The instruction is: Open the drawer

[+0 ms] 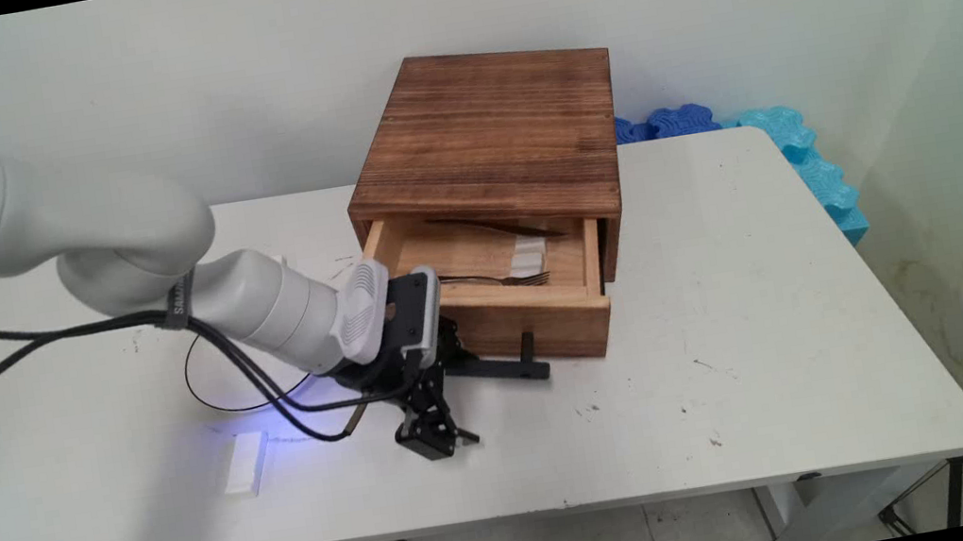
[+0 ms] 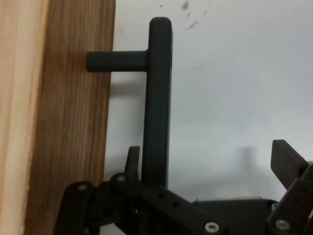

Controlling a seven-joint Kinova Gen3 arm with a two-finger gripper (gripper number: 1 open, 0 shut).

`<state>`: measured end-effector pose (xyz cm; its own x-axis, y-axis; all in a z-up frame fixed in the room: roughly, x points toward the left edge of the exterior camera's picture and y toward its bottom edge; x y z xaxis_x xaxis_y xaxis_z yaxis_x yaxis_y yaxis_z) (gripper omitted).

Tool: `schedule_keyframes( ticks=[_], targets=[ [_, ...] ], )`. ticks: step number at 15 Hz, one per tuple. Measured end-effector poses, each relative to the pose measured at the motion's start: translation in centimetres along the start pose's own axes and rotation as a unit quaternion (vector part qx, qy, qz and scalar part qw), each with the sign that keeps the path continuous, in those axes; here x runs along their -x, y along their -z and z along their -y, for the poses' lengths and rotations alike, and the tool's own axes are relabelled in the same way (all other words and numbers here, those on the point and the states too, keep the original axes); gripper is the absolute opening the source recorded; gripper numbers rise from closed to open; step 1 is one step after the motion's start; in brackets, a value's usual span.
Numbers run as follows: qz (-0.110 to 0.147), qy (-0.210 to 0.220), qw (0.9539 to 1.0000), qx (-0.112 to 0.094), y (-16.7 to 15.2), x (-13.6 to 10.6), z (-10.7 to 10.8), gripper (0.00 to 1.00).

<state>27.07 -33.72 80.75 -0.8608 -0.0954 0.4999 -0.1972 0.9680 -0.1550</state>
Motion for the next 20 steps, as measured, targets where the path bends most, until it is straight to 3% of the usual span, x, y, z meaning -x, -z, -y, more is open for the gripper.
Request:
schedule_keyframes(
  ticks=[20],
  targets=[
    [-0.001,0.001,0.9992,0.039,2.2,0.3,-6.4,1.0]
  ],
)
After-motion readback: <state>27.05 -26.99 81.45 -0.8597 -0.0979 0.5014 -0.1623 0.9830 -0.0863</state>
